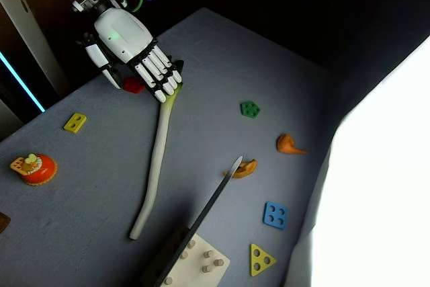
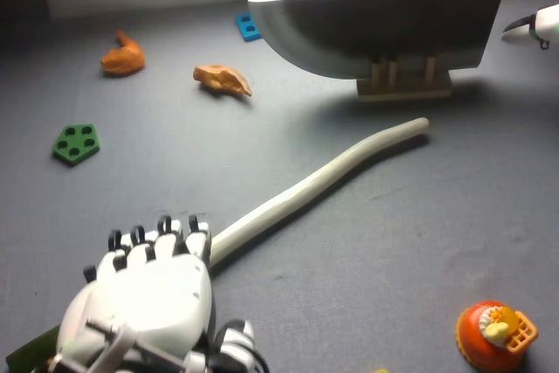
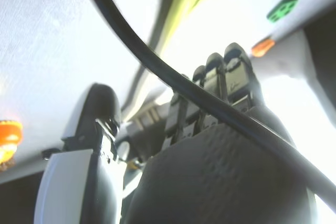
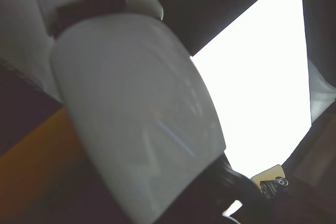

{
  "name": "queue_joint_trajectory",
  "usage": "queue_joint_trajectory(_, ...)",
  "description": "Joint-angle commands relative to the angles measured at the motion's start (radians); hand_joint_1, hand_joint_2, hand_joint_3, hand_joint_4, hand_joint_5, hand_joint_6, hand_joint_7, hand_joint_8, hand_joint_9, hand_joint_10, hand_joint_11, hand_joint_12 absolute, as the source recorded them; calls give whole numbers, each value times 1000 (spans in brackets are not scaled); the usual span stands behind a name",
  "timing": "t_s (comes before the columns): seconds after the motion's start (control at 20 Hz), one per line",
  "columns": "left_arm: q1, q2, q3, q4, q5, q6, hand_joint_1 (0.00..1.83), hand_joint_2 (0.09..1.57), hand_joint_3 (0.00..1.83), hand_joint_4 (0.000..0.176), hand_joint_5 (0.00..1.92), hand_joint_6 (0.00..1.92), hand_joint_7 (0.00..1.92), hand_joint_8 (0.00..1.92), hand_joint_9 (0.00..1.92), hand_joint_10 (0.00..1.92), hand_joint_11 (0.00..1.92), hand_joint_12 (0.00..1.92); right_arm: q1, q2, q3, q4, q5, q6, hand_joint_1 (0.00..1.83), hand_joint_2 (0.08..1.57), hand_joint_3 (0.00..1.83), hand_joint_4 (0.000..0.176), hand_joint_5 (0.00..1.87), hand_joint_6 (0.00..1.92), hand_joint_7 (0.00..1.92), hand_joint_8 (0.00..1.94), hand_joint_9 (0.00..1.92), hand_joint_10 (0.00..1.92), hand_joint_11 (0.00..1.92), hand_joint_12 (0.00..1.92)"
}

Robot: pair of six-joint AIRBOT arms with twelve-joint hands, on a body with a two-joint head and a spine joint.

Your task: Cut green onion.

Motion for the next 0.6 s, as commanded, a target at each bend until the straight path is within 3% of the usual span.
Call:
queue_joint_trajectory(0.0,8,-5,-6,85,81,-2,651,1380,4,0,86,1,15,0,14,2,0,0,10,11,6,29,92,4,999,1053,13,0,376,722,452,666,332,759,0,1247)
queue_joint_trajectory(0.05,24,-12,-12,95,97,-8,650,1375,2,0,77,0,14,0,11,1,0,0,10,12,6,29,92,4,1128,1027,2,0,421,1480,459,1424,359,1511,252,1786)
queue_joint_trajectory(0.1,39,-18,-14,107,107,-21,649,1374,1,0,75,0,14,0,10,1,0,0,10,12,6,29,92,4,1154,1019,0,0,414,1707,428,1680,352,1725,300,1894)
queue_joint_trajectory(0.15,54,-26,-14,113,112,-33,647,1373,1,0,82,3,21,3,8,1,0,0,10,11,6,29,92,4,1195,1017,0,0,486,1876,495,1889,475,1882,421,1916)
queue_joint_trajectory(0.2,60,-30,-13,119,114,-35,598,1385,6,0,74,2,22,2,2,1,0,0,10,11,6,29,92,4,1197,1026,2,0,621,1912,648,1931,641,1913,599,1920)
queue_joint_trajectory(0.4,74,-47,8,146,114,-37,696,1351,0,0,124,16,60,7,45,14,0,0,11,11,6,29,92,4,1238,1038,6,0,1056,1921,1284,1941,1356,1921,1401,1921)
queue_joint_trajectory(0.45,74,-48,12,147,114,-40,660,1354,0,0,116,10,68,8,56,16,0,0,11,11,6,29,92,3,1344,1076,12,44,1196,1921,1451,1941,1521,1921,1573,1921)
queue_joint_trajectory(0.5,75,-51,19,148,114,-45,652,1355,0,0,114,9,69,8,58,16,0,0,13,11,6,29,92,2,1365,1085,12,150,1240,1921,1498,1941,1569,1921,1622,1921)
queue_joint_trajectory(0.55,75,-54,24,148,114,-47,654,1358,0,0,106,5,60,3,49,12,0,0,14,11,6,29,92,1,1470,1116,26,171,1350,1921,1586,1941,1643,1921,1680,1921)
